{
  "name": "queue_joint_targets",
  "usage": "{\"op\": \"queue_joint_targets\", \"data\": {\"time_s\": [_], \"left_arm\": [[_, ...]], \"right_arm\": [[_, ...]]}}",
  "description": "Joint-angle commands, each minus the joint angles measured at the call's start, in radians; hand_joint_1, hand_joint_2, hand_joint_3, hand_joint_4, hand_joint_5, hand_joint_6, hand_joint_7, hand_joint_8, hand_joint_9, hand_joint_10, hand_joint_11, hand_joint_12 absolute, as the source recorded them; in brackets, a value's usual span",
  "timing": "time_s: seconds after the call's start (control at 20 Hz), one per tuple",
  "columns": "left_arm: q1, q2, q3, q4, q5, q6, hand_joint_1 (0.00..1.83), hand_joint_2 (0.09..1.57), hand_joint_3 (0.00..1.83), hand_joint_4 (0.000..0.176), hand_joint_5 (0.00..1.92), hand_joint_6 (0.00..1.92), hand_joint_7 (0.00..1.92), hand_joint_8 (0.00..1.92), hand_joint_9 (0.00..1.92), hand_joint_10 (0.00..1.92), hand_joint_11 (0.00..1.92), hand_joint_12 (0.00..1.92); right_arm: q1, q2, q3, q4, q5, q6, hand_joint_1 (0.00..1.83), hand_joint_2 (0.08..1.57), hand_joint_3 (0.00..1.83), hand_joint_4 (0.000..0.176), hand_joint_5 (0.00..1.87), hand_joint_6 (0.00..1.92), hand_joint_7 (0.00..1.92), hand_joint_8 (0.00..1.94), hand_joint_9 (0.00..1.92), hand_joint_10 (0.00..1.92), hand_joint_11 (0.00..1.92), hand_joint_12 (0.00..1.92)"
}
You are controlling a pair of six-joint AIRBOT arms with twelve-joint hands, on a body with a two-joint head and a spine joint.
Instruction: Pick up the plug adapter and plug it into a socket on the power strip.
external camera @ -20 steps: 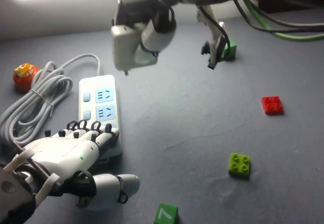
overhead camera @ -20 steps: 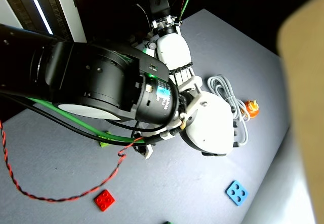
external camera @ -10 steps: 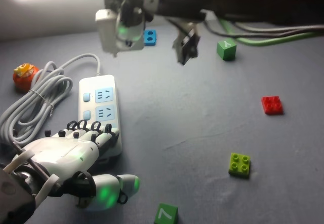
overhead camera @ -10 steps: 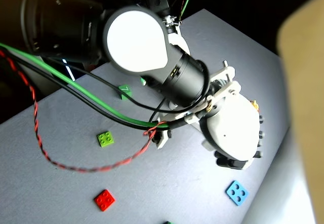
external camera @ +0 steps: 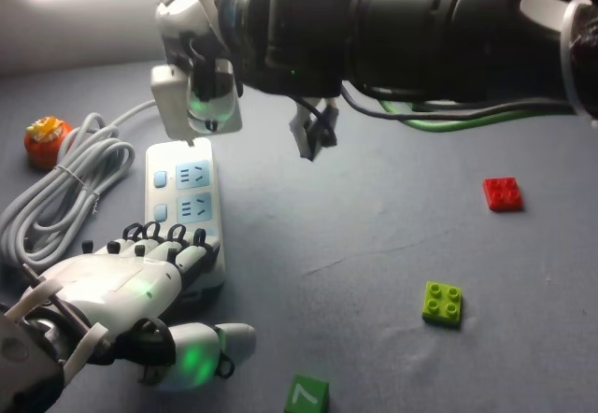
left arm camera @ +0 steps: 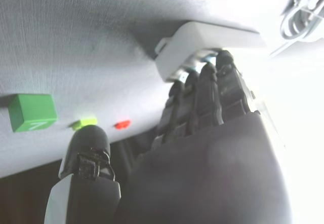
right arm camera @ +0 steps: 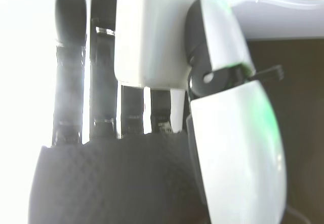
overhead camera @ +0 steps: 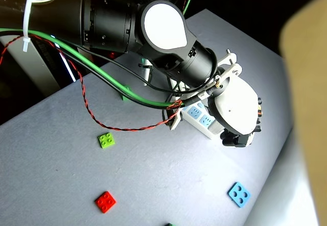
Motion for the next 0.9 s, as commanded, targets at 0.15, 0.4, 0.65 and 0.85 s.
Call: {"op": "queue_joint_targets", "data": {"time_s": [0.15, 0.4, 0.65, 0.85], "left_arm": [[0.006, -0.003, -0.003, 0.008, -0.016, -0.005, 0.0, 1.28, 0.0, 0.0, 0.03, 0.01, 0.04, 0.01, 0.04, 0.01, 0.02, 0.01], [0.008, -0.003, -0.003, 0.008, -0.013, -0.005, 0.0, 1.27, 0.0, 0.0, 0.02, 0.0, 0.03, 0.0, 0.02, 0.0, 0.0, 0.0], [0.008, -0.003, -0.003, 0.008, -0.012, -0.005, 0.0, 1.27, 0.0, 0.0, 0.02, 0.0, 0.04, 0.0, 0.03, 0.0, 0.0, 0.0], [0.008, -0.003, -0.003, 0.008, -0.011, -0.005, 0.0, 1.27, 0.0, 0.0, 0.02, 0.0, 0.04, 0.0, 0.03, 0.0, 0.0, 0.0]], "right_arm": [[0.001, -0.014, 0.004, -0.057, 0.053, 0.011, 1.18, 1.18, 0.0, 0.024, 0.85, 1.24, 0.88, 1.1, 1.08, 0.1, 0.65, 1.13], [-0.01, -0.023, 0.005, -0.058, 0.049, 0.022, 1.19, 1.17, 0.0, 0.02, 0.86, 1.22, 0.89, 1.08, 1.09, 0.1, 0.67, 1.13], [-0.02, -0.023, 0.005, -0.058, 0.047, 0.026, 1.18, 1.18, 0.0, 0.023, 0.83, 1.25, 0.88, 1.11, 1.08, 0.09, 0.67, 1.13], [-0.028, -0.019, 0.003, -0.058, 0.042, 0.026, 1.19, 1.17, 0.0, 0.023, 0.86, 1.21, 0.91, 1.07, 1.11, 0.1, 0.69, 1.12]]}}
